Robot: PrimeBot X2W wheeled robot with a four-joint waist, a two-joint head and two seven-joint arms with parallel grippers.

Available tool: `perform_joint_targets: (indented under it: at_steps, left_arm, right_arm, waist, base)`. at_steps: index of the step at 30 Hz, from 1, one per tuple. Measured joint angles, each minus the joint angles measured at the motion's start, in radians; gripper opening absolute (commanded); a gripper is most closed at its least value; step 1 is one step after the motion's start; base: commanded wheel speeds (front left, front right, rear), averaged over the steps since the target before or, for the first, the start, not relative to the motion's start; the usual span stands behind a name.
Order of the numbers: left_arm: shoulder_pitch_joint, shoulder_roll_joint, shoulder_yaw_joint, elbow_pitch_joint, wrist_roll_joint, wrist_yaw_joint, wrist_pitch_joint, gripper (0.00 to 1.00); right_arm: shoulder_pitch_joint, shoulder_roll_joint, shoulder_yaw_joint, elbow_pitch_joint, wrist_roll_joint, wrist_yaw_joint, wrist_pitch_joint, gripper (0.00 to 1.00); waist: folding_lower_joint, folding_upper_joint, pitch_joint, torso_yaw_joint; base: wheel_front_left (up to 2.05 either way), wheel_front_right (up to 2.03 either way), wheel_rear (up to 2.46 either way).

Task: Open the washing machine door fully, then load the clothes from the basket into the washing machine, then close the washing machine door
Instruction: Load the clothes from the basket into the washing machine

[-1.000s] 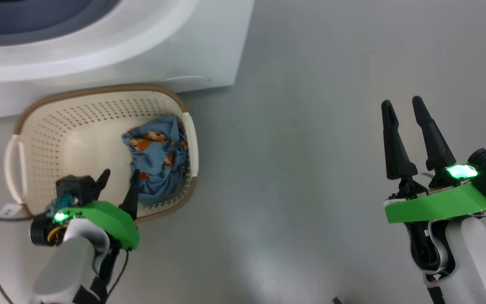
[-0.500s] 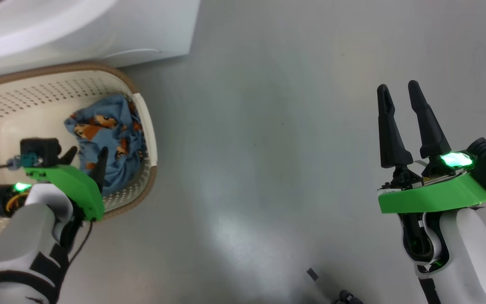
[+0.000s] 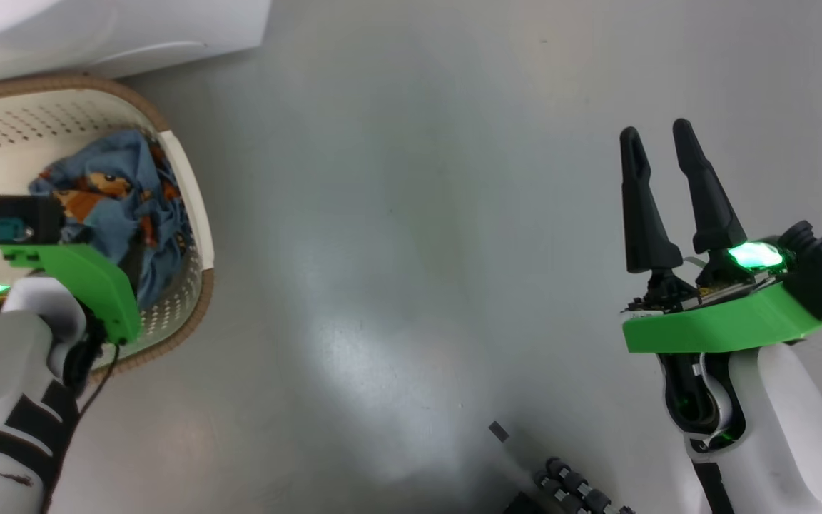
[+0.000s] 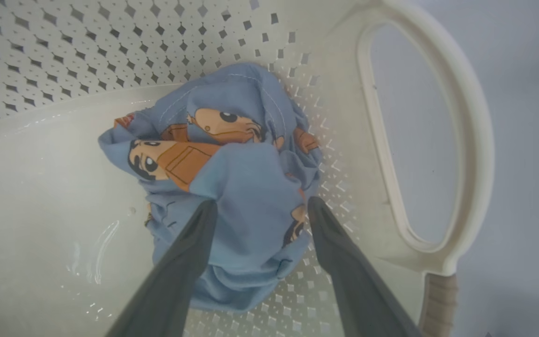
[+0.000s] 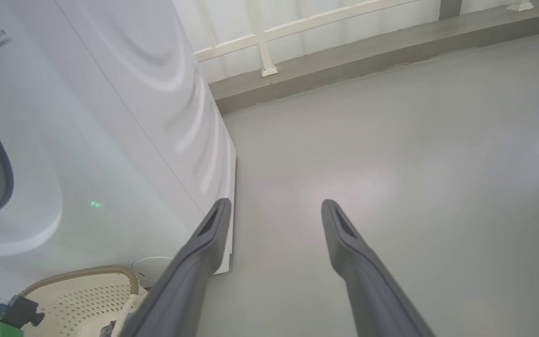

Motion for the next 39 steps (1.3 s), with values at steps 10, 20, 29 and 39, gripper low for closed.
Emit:
perform_joint_targets:
  at_steps: [10,20,29,39]
  left_arm:
    - [-0.067,0.024,-0.043,0.048,-0.040,0.000,0.027,1.00]
    - [-0.088,0.026,-0.091,0.071,-0.074,0.000,0.061,0.35]
    - [-0.094,0.024,-0.116,0.070,-0.127,0.000,0.058,0.00]
    - [-0.066,0.020,-0.119,0.066,-0.193,0.000,-0.063,0.00]
  right_arm:
    - [-0.010,0.005,0.007,-0.021,0.000,0.000,0.000,1.00]
    - [-0.010,0.010,0.034,-0.028,-0.006,0.000,0.000,1.00]
    - [-0.012,0.011,0.031,-0.032,-0.018,0.000,0.000,1.00]
    - [-0.012,0.006,0.030,-0.023,-0.025,0.000,0.000,1.00]
  waist:
    - [0.0000,0.0000,0.048,-0.028]
    - [0.0000,0.0000,0.070,-0.051]
    - [0.0000,0.0000,0.059,-0.037]
    - [0.0000,0.0000,-0.015,-0.005]
  base:
    - [0.00,0.00,0.00]
    - [0.01,0.01,0.01]
    - [0.02,0.02,0.02]
    - [0.00,0.00,0.00]
